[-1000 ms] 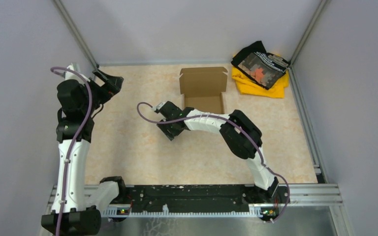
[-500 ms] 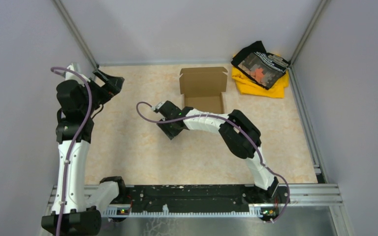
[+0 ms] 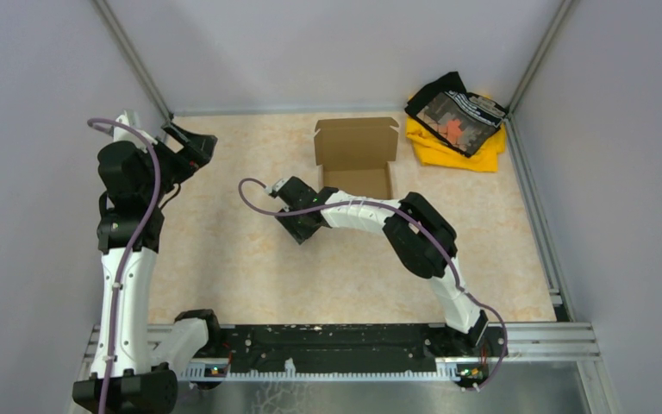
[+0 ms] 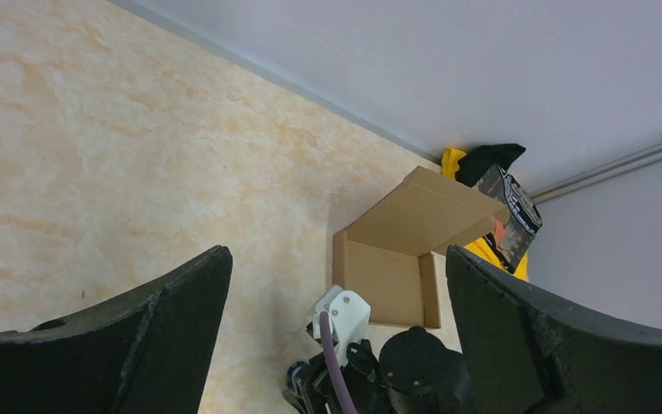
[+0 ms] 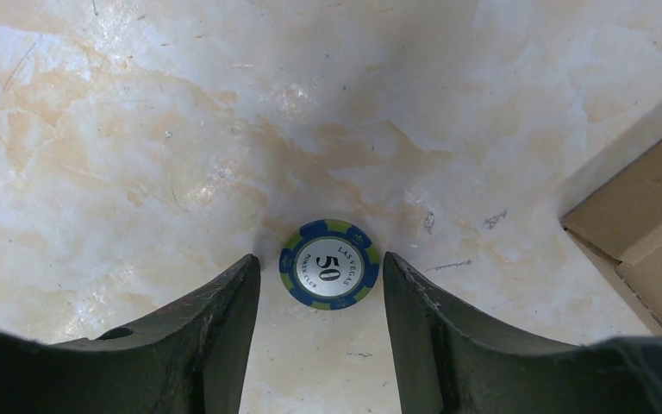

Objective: Fold the paper box

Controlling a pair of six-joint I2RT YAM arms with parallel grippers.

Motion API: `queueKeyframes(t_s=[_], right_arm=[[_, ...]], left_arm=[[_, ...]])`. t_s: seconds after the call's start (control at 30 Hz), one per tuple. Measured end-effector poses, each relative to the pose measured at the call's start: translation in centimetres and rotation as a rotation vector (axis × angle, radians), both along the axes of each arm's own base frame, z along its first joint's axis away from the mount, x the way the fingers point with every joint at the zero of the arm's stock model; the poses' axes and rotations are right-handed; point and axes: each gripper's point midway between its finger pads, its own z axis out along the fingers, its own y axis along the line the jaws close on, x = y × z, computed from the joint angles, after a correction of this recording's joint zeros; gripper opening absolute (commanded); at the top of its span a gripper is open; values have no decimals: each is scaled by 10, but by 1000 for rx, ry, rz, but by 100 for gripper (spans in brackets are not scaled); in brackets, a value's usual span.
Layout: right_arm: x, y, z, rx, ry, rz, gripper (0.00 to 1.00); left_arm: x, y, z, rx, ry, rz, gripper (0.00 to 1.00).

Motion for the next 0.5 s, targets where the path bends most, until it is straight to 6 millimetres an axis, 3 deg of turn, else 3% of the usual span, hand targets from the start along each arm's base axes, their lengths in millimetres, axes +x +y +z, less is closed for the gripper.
queueKeyframes(t_s=[0.5], right_arm=[[0, -1, 0, -4, 2, -2, 41]], left_arm=[[0, 0, 0, 0, 0, 0, 99]])
